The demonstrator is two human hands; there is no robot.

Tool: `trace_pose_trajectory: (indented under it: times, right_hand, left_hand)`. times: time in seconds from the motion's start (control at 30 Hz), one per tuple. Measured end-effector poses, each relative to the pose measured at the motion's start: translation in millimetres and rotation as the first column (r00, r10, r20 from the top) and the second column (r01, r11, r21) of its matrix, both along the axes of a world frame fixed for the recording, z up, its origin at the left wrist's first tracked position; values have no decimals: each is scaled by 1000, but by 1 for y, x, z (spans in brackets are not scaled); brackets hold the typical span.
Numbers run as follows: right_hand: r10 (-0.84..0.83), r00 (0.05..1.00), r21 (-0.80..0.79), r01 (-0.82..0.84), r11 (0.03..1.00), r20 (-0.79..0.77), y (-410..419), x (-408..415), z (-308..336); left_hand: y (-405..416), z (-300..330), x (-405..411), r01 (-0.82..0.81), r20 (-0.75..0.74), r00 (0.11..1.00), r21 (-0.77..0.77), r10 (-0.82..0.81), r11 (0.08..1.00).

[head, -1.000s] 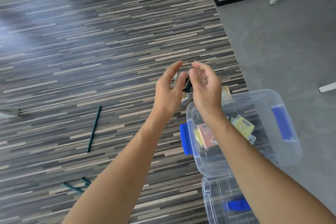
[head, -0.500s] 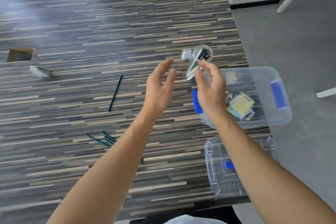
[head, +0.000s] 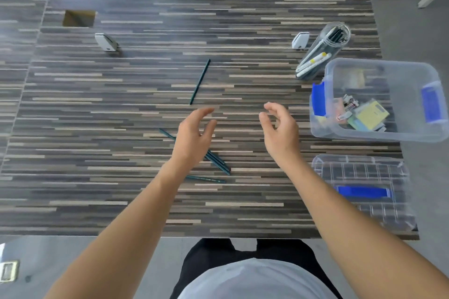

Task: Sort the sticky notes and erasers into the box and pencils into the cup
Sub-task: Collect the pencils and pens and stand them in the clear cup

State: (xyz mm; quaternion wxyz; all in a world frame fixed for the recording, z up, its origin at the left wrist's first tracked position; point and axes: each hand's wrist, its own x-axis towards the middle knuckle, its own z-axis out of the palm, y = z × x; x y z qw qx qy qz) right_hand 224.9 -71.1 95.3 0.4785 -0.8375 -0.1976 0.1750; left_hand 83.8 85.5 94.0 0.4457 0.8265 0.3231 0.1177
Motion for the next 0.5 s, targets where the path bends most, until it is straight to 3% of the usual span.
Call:
trace_pose_trajectory:
  times: [0.23,0.5]
  right_hand:
    - [98,995,-142,-94,985,20,24,-44,-27]
    - [313,948,-357,-272,894,62,47,-72,-62]
  left_hand:
    - [26,-31,-71,156,-207,971,160,-122,975]
    - [34,-63,-111,469,-433,836,242,-338,850]
